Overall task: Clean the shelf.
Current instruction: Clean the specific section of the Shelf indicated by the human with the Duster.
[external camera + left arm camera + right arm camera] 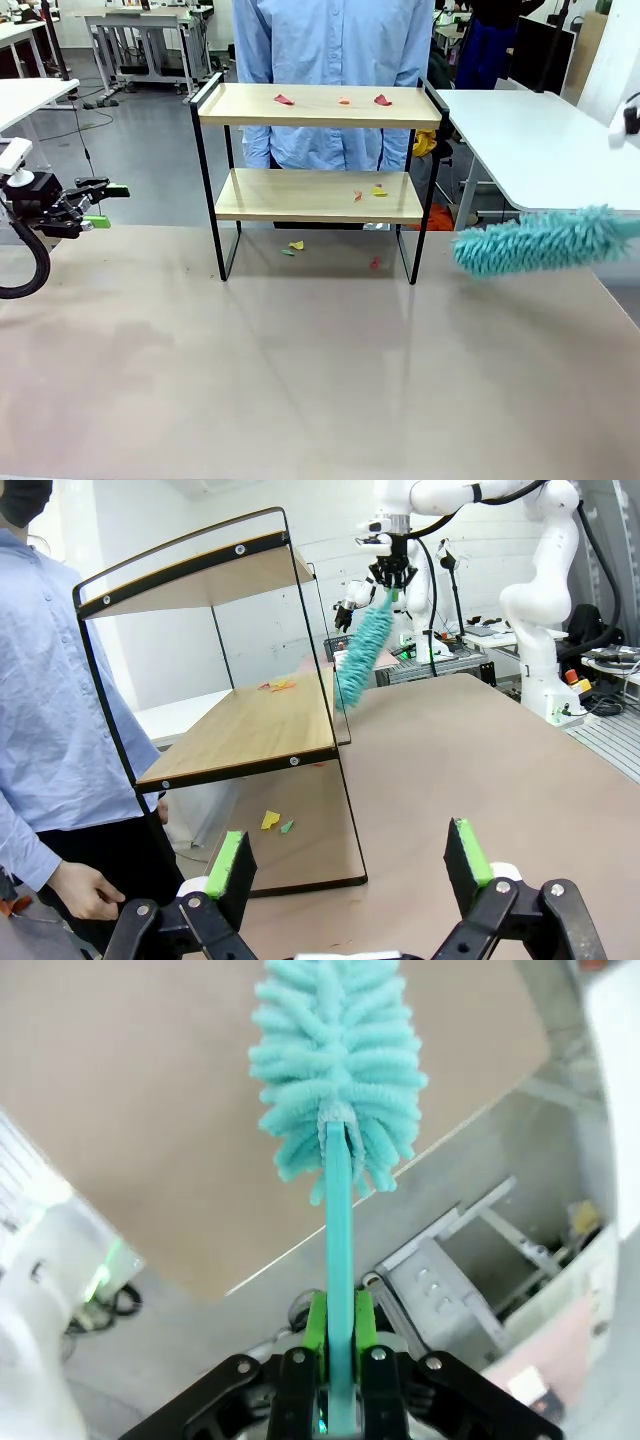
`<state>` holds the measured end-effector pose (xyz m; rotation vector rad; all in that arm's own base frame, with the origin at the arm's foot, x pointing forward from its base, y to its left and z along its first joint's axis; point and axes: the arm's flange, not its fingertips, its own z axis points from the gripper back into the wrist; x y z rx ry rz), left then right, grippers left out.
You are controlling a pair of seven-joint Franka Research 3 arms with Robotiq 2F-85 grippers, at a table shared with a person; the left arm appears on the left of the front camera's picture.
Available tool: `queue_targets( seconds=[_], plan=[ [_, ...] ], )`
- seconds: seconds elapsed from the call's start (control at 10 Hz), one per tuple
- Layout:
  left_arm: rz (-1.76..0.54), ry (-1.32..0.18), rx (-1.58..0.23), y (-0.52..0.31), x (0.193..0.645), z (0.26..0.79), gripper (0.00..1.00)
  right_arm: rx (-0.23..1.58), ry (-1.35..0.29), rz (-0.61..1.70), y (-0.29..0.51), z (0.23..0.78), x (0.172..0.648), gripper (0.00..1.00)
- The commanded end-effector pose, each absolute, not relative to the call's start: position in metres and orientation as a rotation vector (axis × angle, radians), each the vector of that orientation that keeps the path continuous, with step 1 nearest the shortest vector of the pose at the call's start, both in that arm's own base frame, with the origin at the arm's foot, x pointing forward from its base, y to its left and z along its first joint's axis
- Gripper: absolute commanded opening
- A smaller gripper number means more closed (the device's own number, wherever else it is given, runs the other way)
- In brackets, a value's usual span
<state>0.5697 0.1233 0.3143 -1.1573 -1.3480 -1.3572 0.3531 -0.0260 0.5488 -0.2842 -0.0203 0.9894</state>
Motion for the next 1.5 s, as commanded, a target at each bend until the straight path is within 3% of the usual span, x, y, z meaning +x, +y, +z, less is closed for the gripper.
queue_targets(
  seconds=[0.0,0.4,0.7,0.8,1.4],
  plan=[
    [-1.363,-1.349,-1.158,0.123,0.569,0.318,1.0,-0.262,0.044,1.244,-0.016,0.54,0.334,0.13],
    [-1.363,-1.349,-1.158,0.123,0.569,0.318,1.0,-0.042,0.07,1.521,0.021,0.515,0.322,0.13],
    [-1.363,-1.349,-1.158,0.123,0.569,0.318,1.0,0.018,0.055,1.497,0.034,0.508,0.329,0.13],
    [-1.363,-1.349,-1.158,0.123,0.569,0.318,1.0,-0.046,0.07,1.525,0.033,0.507,0.322,0.13],
    [-1.363,-1.349,-1.158,0.123,0.569,0.318,1.0,-0.046,0.07,1.525,0.033,0.507,0.322,0.13]
  ],
)
